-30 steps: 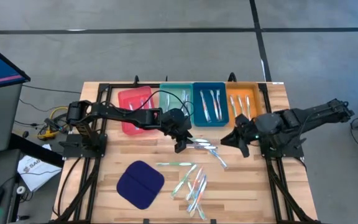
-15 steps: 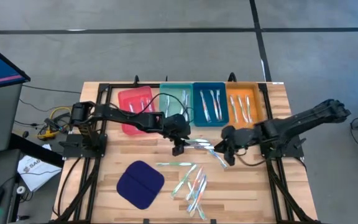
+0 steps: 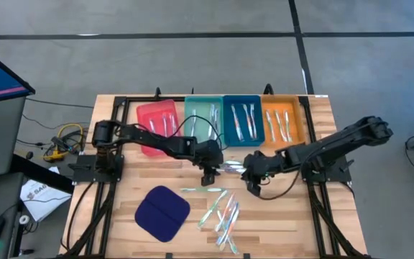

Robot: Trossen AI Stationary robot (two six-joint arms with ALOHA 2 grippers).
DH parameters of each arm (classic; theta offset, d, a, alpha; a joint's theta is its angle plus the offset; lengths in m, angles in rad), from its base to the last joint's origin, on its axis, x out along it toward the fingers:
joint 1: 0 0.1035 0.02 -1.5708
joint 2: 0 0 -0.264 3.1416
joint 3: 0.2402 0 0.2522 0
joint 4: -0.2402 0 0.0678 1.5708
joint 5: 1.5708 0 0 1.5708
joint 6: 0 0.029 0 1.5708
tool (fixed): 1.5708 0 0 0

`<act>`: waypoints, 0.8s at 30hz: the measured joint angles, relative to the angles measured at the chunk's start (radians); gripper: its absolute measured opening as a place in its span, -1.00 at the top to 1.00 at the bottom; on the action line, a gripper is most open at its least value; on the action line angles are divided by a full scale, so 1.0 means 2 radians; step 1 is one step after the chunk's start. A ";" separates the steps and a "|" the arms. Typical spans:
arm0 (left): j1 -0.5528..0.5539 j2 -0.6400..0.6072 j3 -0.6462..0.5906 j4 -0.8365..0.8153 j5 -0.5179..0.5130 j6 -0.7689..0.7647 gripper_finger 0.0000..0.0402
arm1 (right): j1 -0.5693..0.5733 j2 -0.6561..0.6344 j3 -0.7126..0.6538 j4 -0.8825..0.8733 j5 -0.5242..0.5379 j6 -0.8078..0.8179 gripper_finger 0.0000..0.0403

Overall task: Pick & Place Toothbrushes
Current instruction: Put the purple toothbrush into the green bin

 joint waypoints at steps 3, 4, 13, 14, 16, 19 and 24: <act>-0.005 -0.003 0.001 0.013 -0.008 0.015 0.30 | 0.005 0.035 0.000 0.012 -0.007 0.007 0.68; -0.005 -0.003 0.001 0.011 -0.008 0.014 0.30 | 0.007 0.047 0.000 0.022 -0.016 0.008 0.68; -0.004 -0.003 0.000 0.014 -0.018 -0.001 0.30 | 0.002 0.089 0.000 0.059 -0.072 0.018 0.68; -0.004 -0.003 0.000 0.014 -0.018 -0.001 0.30 | 0.002 0.087 0.000 0.061 -0.072 0.014 0.68; -0.004 -0.003 0.000 0.014 -0.018 -0.001 0.30 | 0.001 0.084 0.001 0.072 -0.071 0.005 0.68; -0.004 -0.003 0.000 0.014 -0.018 -0.002 0.30 | -0.008 0.084 0.001 0.076 -0.078 -0.001 0.68; -0.005 -0.003 0.000 0.014 -0.018 -0.012 0.30 | -0.030 0.086 0.001 0.074 -0.100 -0.001 0.68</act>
